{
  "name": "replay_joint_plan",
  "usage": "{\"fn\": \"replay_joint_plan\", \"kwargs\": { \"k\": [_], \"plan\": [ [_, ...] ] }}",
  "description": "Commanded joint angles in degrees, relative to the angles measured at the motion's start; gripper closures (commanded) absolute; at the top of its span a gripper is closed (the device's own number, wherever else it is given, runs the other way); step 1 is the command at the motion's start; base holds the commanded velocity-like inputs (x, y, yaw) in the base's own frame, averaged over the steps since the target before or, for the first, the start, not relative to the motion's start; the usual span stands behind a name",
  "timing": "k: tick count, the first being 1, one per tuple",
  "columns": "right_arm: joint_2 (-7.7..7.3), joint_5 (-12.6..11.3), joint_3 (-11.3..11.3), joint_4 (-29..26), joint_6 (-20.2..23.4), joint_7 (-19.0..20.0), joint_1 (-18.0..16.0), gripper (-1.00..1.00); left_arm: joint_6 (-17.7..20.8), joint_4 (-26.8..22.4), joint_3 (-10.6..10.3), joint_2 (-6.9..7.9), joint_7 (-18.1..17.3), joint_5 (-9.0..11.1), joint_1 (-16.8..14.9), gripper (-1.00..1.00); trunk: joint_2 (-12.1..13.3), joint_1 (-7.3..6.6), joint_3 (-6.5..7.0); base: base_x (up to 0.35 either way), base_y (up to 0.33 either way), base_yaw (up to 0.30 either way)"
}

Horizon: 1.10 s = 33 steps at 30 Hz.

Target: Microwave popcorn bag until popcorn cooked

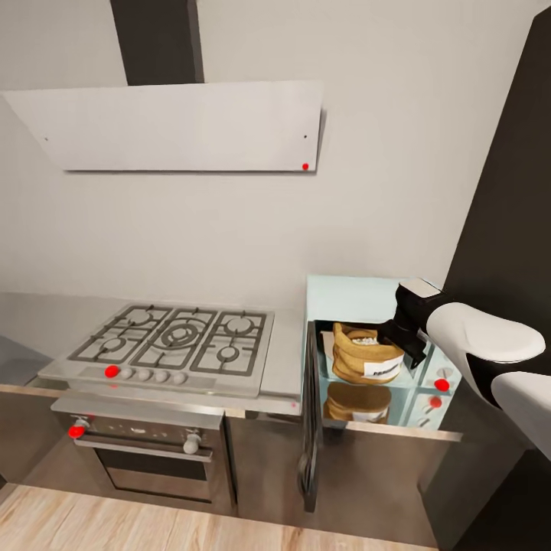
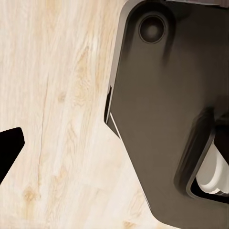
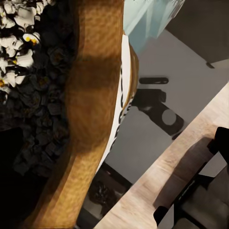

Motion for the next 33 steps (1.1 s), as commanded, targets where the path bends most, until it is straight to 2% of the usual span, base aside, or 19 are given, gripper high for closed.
{"fn": "replay_joint_plan", "kwargs": {
  "k": [1, 33],
  "plan": [
    [0.00, -0.41, 0.31, -0.06, 0.45, -0.19, -0.05, -1.00, -0.03, -0.06, 0.23, -0.01, 0.07, 0.06, -0.01, -1.00, -0.12, 0.04, -0.03, 0.000, 0.000, 0.000],
    [0.05, -0.38, 0.03, -0.06, 0.36, 0.05, -0.05, -1.00, -0.03, -0.06, 0.19, -0.10, 0.07, 0.05, -0.01, -1.00, -0.12, 0.04, 3.02, -0.004, 0.000, 0.000]
  ]
}}
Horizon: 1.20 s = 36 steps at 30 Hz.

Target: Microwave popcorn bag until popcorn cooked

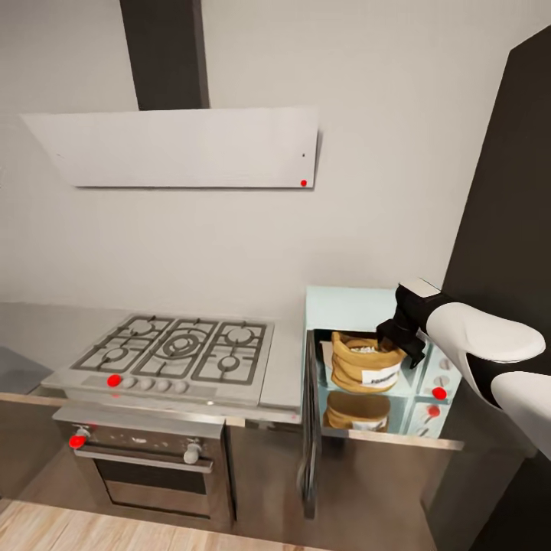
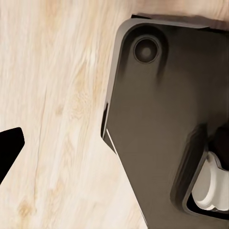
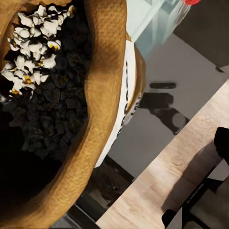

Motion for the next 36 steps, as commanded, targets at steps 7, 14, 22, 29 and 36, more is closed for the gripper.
{"fn": "replay_joint_plan", "kwargs": {
  "k": [7, 14, 22, 29, 36],
  "plan": [
    [0.21, -0.36, 0.40, 0.01, 0.68, 1.30, -0.01, -1.00, -0.05, 0.00, 0.24, -0.01, 0.07, 0.01, -0.01, -1.00, -0.04, 0.01, 0.42, -0.283, 0.000, 0.000],
    [0.24, -0.13, 2.39, -0.03, 4.36, 14.16, -0.01, -1.00, -0.04, 0.00, 0.27, -0.01, 0.07, 0.05, -0.01, -1.00, -0.04, 0.01, 0.44, -0.341, 0.000, 0.000],
    [0.23, 0.62, 41.90, 3.62, -2.60, 47.38, 0.05, -1.00, -0.05, 0.00, 0.28, -0.01, 0.07, 0.01, -0.01, -1.00, -0.04, 0.01, 0.44, -0.190, 0.000, 0.000],
    [0.19, 15.59, 46.16, 5.72, -35.13, 57.99, 10.73, -1.00, -0.04, 0.00, 0.28, -0.01, 0.07, 0.02, -0.01, -1.00, -0.04, 0.01, 0.44, -0.004, 0.000, 0.000],
    [0.02, 16.33, 46.30, 5.73, -49.42, 64.44, 20.26, -1.00, -0.03, -0.08, 0.27, -0.09, 0.07, -0.01, -0.01, -1.00, -0.04, 0.01, 0.44, -0.009, 0.000, 0.000]
  ]
}}
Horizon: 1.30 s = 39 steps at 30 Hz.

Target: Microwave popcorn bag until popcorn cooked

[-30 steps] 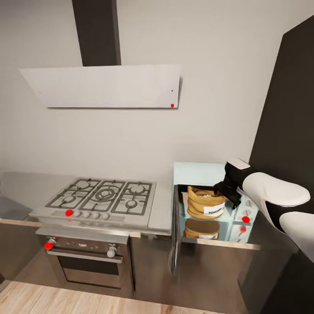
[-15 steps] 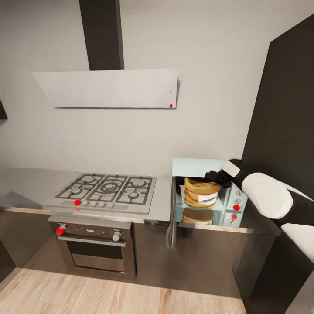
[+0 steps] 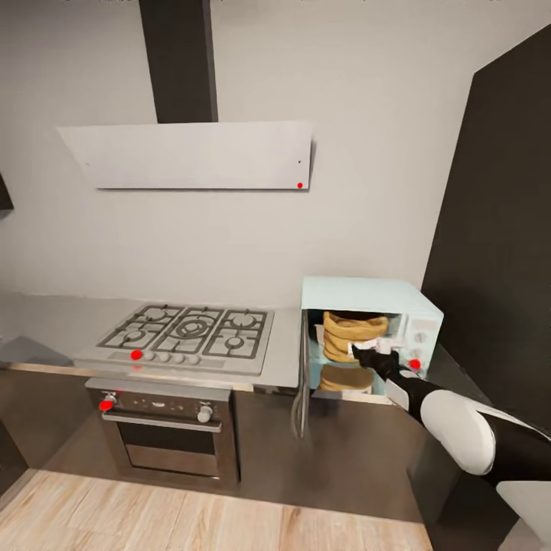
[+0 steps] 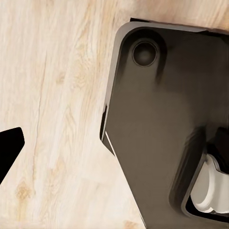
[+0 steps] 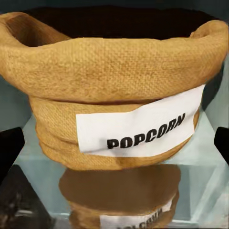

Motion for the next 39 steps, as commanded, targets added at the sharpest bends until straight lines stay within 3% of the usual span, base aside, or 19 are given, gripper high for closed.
{"fn": "replay_joint_plan", "kwargs": {
  "k": [1, 8, 12, 19, 28, 39],
  "plan": [
    [-0.08, 0.41, -0.50, 0.23, -1.18, 0.28, 0.41, -1.00, -0.03, 0.01, 0.22, -0.01, 0.08, 0.04, -0.01, -1.00, -0.05, 0.01, -0.02, -0.126, 0.000, 0.000],
    [-0.12, 0.41, -0.37, 0.23, -8.65, 0.57, 4.69, -1.00, -0.03, 0.00, 0.24, -0.02, 0.08, 0.05, -0.01, -1.00, -0.05, 0.01, -0.02, -0.204, 0.000, 0.000],
    [-0.12, 0.41, -0.33, 0.23, -18.05, 0.43, 6.77, -1.00, -0.03, 0.01, 0.24, -0.02, 0.08, 0.05, -0.01, -1.00, -0.05, 0.01, -0.02, -0.013, 0.000, 0.000],
    [-0.12, 0.40, -0.33, 0.23, -22.40, 0.32, 8.82, -1.00, -0.10, 0.00, 0.41, 0.07, 0.08, 0.04, -0.01, -1.00, -0.05, 0.01, -0.02, 0.047, 0.024, 0.000],
    [-0.12, 0.33, -0.33, 0.24, -24.80, 0.31, 12.90, -1.00, -0.04, 0.01, 0.35, 0.07, 0.08, 0.03, -0.01, -1.00, -0.05, 0.01, -0.02, 0.230, 0.110, 0.000],
    [-0.19, 0.33, -0.33, 0.24, -25.83, 0.31, 13.66, -1.00, -0.05, 0.00, 0.26, 0.07, 0.08, 0.05, -0.01, -1.00, -0.05, 0.01, -0.02, 0.179, 0.012, 0.000]
  ]
}}
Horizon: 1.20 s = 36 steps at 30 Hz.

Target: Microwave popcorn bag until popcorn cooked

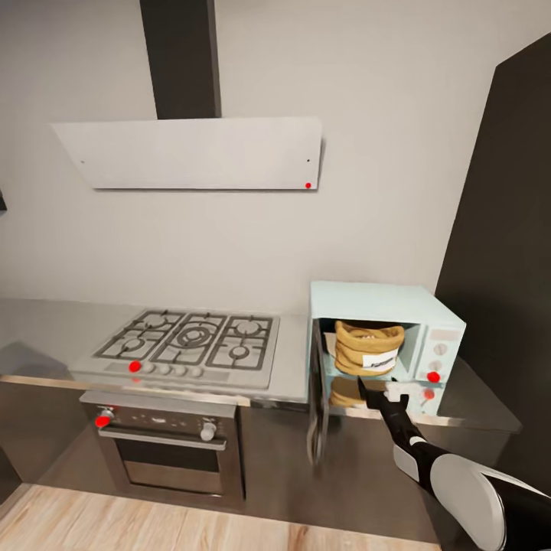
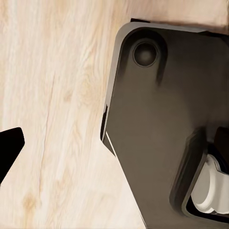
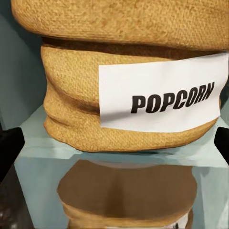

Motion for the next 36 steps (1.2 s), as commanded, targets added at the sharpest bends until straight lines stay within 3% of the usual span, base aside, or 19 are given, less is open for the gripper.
{"fn": "replay_joint_plan", "kwargs": {
  "k": [1, 10, 36],
  "plan": [
    [-0.05, 0.18, -0.50, 0.22, -0.29, 0.33, -0.07, -1.00, -0.03, 0.01, 0.23, -0.01, 0.08, 0.04, -0.01, -1.00, -0.04, 0.05, -0.02, 0.138, 0.001, 0.000],
    [-1.86, 0.10, -0.58, 0.13, -0.30, 0.24, -0.04, -1.00, -0.10, 0.01, 0.31, -0.01, 0.08, 0.06, -0.01, -1.00, -0.04, 0.05, -0.02, 0.161, -0.030, 0.000],
    [-1.99, 0.01, -0.67, 0.13, -0.26, 0.15, -0.03, -1.00, -0.06, 0.02, 0.35, -0.01, 0.11, 0.05, -0.01, -1.00, -0.04, 0.05, -0.02, 0.220, -0.012, 0.000]
  ]
}}
